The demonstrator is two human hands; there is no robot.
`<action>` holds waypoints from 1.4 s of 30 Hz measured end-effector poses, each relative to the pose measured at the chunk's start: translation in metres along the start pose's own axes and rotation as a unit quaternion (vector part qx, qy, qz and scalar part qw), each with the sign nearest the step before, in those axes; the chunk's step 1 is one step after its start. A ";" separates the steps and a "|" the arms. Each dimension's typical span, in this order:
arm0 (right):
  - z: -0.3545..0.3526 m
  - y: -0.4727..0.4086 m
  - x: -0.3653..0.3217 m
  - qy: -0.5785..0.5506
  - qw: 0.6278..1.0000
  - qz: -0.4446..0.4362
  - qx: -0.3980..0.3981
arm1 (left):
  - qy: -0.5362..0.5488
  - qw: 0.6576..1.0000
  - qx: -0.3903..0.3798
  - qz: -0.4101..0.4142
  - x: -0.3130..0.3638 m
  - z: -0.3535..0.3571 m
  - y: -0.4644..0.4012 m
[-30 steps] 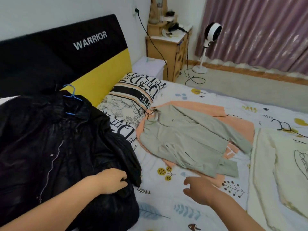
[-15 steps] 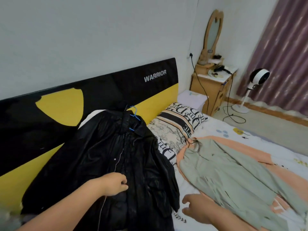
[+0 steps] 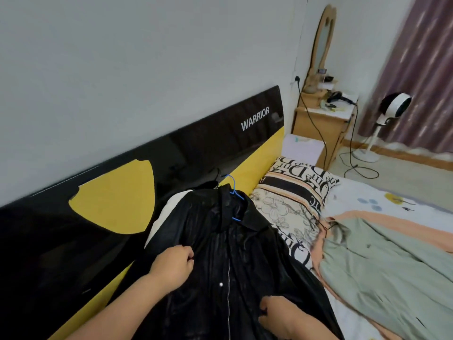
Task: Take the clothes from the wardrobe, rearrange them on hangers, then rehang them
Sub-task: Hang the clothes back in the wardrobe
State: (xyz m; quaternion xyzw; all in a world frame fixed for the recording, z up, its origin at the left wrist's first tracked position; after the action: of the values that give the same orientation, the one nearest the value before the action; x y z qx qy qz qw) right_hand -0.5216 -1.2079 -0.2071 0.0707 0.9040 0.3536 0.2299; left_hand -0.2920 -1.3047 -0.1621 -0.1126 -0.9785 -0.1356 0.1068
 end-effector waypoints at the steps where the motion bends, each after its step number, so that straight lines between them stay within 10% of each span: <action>1: 0.003 -0.017 -0.010 -0.001 1.000 0.005 0.007 | -0.005 1.000 0.022 0.003 -0.008 -0.005 -0.017; 16: 0.064 -0.174 -0.050 -0.042 0.993 0.111 0.004 | -0.201 0.967 0.152 0.026 -0.010 -0.018 -0.223; 23: 0.068 -0.171 -0.036 -0.062 0.994 0.091 -0.013 | -0.298 0.952 0.073 0.022 0.019 -0.008 -0.239; 28: 0.069 -0.159 -0.032 -0.071 0.993 0.093 -0.033 | -0.243 0.970 -0.018 -0.013 0.014 0.000 -0.222; 35: 0.062 -0.117 -0.022 -0.067 0.995 0.073 -0.030 | 0.101 0.993 -0.029 0.048 0.038 -0.014 -0.167; 42: 0.014 -0.027 0.002 -0.072 0.993 0.051 0.081 | 0.156 0.980 0.091 0.089 0.054 -0.069 -0.060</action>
State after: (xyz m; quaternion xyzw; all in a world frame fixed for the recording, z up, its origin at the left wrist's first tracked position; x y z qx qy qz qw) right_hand -0.5158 -1.2185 -0.2352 0.1599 0.9060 0.2846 0.2695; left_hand -0.3456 -1.3702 -0.0990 -0.1668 -0.9441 -0.0523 0.2794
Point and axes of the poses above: each hand's wrist, its own y-axis away from the middle knuckle, its own z-axis out of the palm, x = y × z, the point moved 3 cm from there along -y, towards the middle knuckle, and after that the axes turned 4 degrees about -x, right-handed, at the moved point
